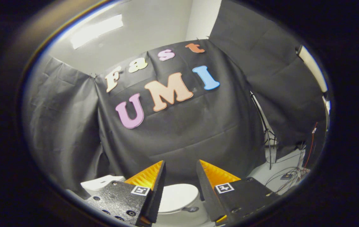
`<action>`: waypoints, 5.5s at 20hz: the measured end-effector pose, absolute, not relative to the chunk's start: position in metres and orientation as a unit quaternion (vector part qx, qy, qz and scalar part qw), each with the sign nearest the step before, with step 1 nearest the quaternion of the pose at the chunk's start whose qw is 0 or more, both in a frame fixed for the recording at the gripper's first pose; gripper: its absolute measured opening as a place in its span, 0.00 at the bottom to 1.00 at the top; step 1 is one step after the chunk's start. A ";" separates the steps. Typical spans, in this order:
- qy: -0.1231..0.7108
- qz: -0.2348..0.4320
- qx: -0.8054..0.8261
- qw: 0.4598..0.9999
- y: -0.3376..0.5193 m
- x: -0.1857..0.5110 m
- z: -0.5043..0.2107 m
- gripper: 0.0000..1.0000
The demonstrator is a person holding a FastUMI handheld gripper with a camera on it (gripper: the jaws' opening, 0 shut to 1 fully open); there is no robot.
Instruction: Open the toilet lid.
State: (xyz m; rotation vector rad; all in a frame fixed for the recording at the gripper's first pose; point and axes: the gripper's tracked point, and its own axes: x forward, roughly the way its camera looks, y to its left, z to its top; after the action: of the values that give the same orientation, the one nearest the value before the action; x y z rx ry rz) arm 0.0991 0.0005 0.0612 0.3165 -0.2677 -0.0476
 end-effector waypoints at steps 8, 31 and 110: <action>-0.144 -0.055 0.293 0.944 0.011 0.139 0.026 0.60; -0.003 -0.133 0.583 0.801 0.034 0.237 -0.196 0.56; 0.059 0.139 -0.005 0.988 0.446 0.279 0.091 0.09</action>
State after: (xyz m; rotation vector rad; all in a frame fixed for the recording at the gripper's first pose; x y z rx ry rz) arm 0.2792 0.4456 0.0905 -0.0104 0.1194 0.2791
